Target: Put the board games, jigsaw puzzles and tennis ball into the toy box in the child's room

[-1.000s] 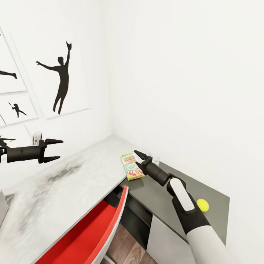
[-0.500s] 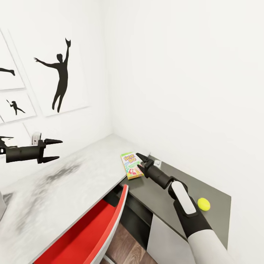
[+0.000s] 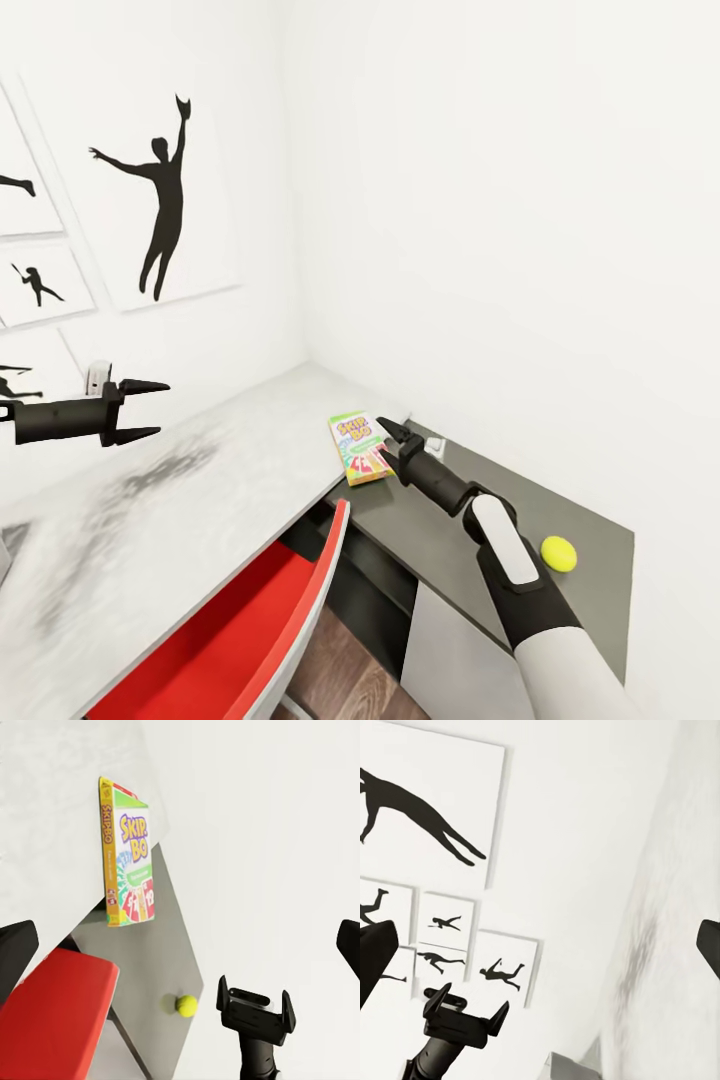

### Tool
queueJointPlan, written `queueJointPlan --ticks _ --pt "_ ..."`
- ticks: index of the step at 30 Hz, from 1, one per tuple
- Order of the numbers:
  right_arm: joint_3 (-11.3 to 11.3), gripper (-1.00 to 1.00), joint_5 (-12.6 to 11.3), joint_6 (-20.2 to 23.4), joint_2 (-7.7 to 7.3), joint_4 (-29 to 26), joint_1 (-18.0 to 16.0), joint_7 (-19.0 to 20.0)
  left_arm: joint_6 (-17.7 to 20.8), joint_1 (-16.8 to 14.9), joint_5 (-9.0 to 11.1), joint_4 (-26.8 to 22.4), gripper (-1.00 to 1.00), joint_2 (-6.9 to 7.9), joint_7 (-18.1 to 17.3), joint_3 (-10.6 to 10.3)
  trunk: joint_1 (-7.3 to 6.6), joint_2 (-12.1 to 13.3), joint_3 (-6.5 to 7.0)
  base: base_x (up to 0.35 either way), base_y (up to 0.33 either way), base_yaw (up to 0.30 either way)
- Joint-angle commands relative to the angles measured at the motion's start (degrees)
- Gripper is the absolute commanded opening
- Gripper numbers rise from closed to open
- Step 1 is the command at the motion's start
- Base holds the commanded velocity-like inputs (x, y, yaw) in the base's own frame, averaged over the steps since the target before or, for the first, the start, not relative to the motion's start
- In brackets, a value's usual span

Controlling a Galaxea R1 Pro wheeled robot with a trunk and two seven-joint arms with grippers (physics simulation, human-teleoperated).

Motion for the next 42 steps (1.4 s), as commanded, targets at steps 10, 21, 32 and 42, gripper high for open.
queueJointPlan --ticks 10,21,32,42 --pt "-0.27 1.0 -0.21 2.39 -2.81 -0.11 -0.04 -0.23 0.01 -0.13 0.46 -0.04 1.0 -0.23 0.0 -0.37 2.21 -4.08 -1.87 0.0 0.0 0.0" --pt "-0.35 1.0 0.19 4.45 -3.37 -0.37 -0.04 -3.06 0.01 -0.09 0.59 -0.61 1.0 0.17 -0.13 -0.01 4.62 -8.49 -3.85 0.0 0.0 0.0" --pt "-0.25 1.0 -0.09 4.75 -2.75 -0.51 -0.04 -6.58 0.01 -0.12 0.82 -0.6 1.0 0.2 -1.13 4.76 7.04 -12.9 -5.82 0.0 0.0 0.0" --pt "-0.01 1.0 0.0 4.64 -2.99 -0.72 -0.04 -6.73 0.01 -0.13 0.91 -0.59 1.0 -0.03 -1.2 7.57 9.24 -16.91 -7.62 0.0 0.0 0.0"
